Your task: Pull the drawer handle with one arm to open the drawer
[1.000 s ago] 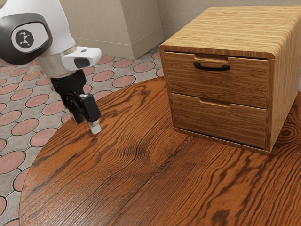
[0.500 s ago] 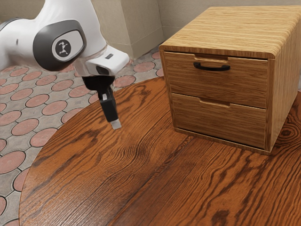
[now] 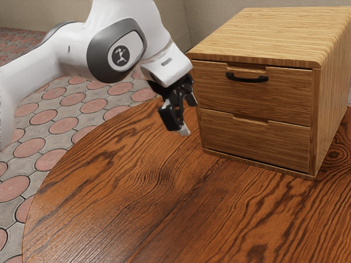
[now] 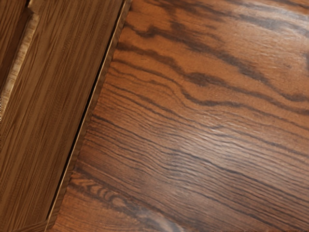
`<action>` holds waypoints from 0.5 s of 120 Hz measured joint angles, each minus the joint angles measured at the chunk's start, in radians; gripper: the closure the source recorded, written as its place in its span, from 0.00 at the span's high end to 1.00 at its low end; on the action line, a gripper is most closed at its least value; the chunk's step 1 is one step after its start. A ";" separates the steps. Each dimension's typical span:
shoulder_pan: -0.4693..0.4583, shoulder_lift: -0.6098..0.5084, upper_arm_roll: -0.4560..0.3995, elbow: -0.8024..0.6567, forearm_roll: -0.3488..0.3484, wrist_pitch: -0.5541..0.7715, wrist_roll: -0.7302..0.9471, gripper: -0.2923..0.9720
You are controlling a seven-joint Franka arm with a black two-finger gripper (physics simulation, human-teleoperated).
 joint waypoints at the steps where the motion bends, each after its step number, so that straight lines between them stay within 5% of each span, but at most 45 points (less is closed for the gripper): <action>1: -0.002 0.001 -0.001 0.001 0.001 0.001 0.006 0.77; 60: -0.050 0.090 -0.006 0.184 -0.064 0.022 0.247 0.77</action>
